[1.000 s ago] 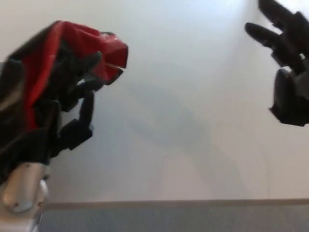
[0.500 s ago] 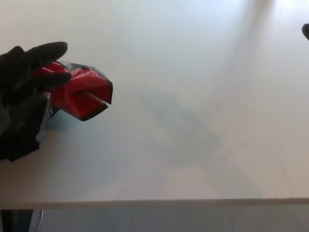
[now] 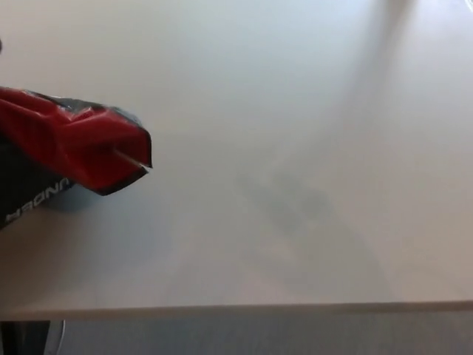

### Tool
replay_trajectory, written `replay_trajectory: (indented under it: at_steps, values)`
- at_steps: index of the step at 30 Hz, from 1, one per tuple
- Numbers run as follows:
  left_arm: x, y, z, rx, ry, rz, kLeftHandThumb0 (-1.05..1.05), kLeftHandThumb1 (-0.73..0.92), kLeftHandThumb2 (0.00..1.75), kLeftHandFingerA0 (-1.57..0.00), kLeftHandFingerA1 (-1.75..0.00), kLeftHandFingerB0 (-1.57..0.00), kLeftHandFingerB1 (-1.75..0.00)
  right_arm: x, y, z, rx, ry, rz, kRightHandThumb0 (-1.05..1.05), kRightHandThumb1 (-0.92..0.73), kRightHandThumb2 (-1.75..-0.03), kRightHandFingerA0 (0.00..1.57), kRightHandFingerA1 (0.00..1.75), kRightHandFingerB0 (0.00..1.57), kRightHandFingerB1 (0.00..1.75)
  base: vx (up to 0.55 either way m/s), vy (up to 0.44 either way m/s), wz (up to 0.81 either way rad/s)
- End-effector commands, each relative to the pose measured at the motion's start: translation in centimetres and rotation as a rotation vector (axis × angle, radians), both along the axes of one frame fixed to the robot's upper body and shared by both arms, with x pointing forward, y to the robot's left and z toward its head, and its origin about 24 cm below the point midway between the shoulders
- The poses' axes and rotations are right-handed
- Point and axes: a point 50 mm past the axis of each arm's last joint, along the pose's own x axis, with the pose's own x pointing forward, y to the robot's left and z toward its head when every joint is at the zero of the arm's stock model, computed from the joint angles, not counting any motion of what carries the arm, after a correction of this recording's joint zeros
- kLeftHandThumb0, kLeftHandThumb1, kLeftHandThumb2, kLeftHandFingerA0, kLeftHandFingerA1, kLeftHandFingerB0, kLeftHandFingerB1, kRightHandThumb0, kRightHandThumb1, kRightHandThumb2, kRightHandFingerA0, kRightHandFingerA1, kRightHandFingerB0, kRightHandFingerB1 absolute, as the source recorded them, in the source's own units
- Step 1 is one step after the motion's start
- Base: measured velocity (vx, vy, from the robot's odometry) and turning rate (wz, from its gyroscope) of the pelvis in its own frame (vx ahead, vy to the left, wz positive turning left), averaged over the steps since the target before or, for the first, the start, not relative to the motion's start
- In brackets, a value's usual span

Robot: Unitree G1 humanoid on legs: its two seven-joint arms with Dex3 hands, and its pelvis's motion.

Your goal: A plastic bag is kept in the middle of the desk and the robot uses both its hands to grab the bag from the left and right and brings its hands close together to compress the bag

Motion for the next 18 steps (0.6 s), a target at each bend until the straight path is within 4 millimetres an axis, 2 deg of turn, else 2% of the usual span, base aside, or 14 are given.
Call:
replay_trajectory:
  at_steps: [1,2,3,6,7,8,9,11,12,13,14,15,17,18]
  values:
    - [4.8,13.2,-0.5,-0.047,0.394,0.343,-0.82,0.89,1.18,0.0,-0.16,-0.04,-0.16,-1.6,-1.3,-0.8,0.033,-0.01,-0.009,-0.88,-0.76,-1.12,0.06,0.38,0.08,0.21,0.0,0.0,0.0]
    - [4.3,15.8,-0.2,-0.081,0.407,0.489,-1.0,0.91,1.23,0.0,-0.15,-0.05,-0.01,-2.1,-1.4,-0.8,0.034,-0.003,-0.007,-0.85,-0.73,-1.11,0.04,0.4,0.08,0.24,0.0,0.0,0.0]
    - [3.2,18.5,0.2,-0.119,0.42,0.653,-1.0,0.91,1.23,0.0,-0.15,-0.05,-0.01,-2.6,-1.5,-0.8,0.038,0.007,-0.005,-0.85,-0.73,-1.11,0.04,0.4,0.08,0.24,0.0,0.0,0.0]
    - [3.0,19.1,0.3,-0.128,0.423,0.686,-1.0,0.91,1.23,0.0,-0.15,-0.05,-0.01,-2.7,-1.6,-0.8,0.038,0.009,-0.005,-0.85,-0.73,-1.11,0.04,0.4,0.08,0.24,0.0,0.0,0.0]
    - [0.5,21.2,2.1,-0.093,0.406,0.871,-0.71,0.77,1.16,0.0,-0.5,-0.06,-0.45,-3.2,-2.3,-1.0,0.047,0.02,-0.028,-0.81,-0.7,-1.08,0.02,0.44,0.11,0.32,0.0,0.0,0.0]
    - [-2.6,23.1,4.9,-0.036,0.364,1.092,-0.71,0.77,1.16,0.0,-0.5,-0.06,-0.45,-3.9,-3.3,-1.1,0.058,0.031,-0.056,-0.81,-0.7,-1.08,0.02,0.44,0.11,0.32,0.0,0.0,0.0]
    - [-3.7,23.8,6.5,-0.021,0.299,1.188,-0.7,0.92,0.76,-0.05,-0.6,-0.13,-0.43,-4.2,-3.7,-1.0,0.062,0.057,-0.072,-0.77,-0.67,-1.08,0.0,0.42,0.08,0.31,0.0,0.0,0.0]
    - [-4.0,24.0,7.0,-0.021,0.277,1.211,-0.7,0.92,0.76,-0.05,-0.6,-0.13,-0.43,-4.3,-3.7,-1.0,0.063,0.067,-0.075,-0.77,-0.67,-1.08,0.0,0.42,0.08,0.31,0.0,0.0,0.0]
    - [-4.8,24.1,8.9,-0.047,0.165,1.192,-0.33,0.63,1.19,-0.01,-0.54,0.0,-0.51,-3.9,-3.9,-0.9,0.039,0.054,-0.087,-0.82,-0.71,-1.09,0.01,0.43,0.11,0.32,0.0,0.0,0.0]
    - [-5.3,24.2,9.8,-0.057,0.116,1.184,-0.33,0.63,1.19,-0.01,-0.54,0.0,-0.51,-3.7,-3.9,-0.8,0.028,0.048,-0.091,-0.82,-0.71,-1.09,0.01,0.43,0.11,0.32,0.0,0.0,0.0]
    - [-5.3,24.2,9.8,-0.057,0.117,1.185,-0.33,0.63,1.19,-0.01,-0.54,0.0,-0.51,-3.7,-3.9,-0.8,0.028,0.049,-0.091,-0.82,-0.71,-1.09,0.01,0.43,0.11,0.32,0.0,0.0,0.0]
    - [-4.8,23.5,10.4,-0.035,0.017,1.161,-0.67,0.92,0.82,-0.07,-0.56,-0.13,-0.45,-3.2,-3.5,-0.4,0.017,0.032,-0.096,-0.83,-0.72,-1.11,0.02,0.44,0.11,0.31,0.0,0.0,0.0]
    - [-4.8,23.5,10.5,-0.032,0.006,1.159,-0.67,0.92,0.82,-0.07,-0.56,-0.13,-0.45,-3.2,-3.5,-0.4,0.015,0.03,-0.096,-0.83,-0.72,-1.11,0.02,0.44,0.11,0.31,0.0,0.0,0.0]
    - [-3.3,21.1,10.1,-0.147,-0.055,0.882,-0.8,0.92,0.72,-0.1,-0.61,-0.14,-0.45,-3.1,-3.0,-0.3,0.006,0.037,-0.087,-0.83,-0.73,-1.11,0.05,0.46,0.1,0.31,0.0,0.0,0.0]
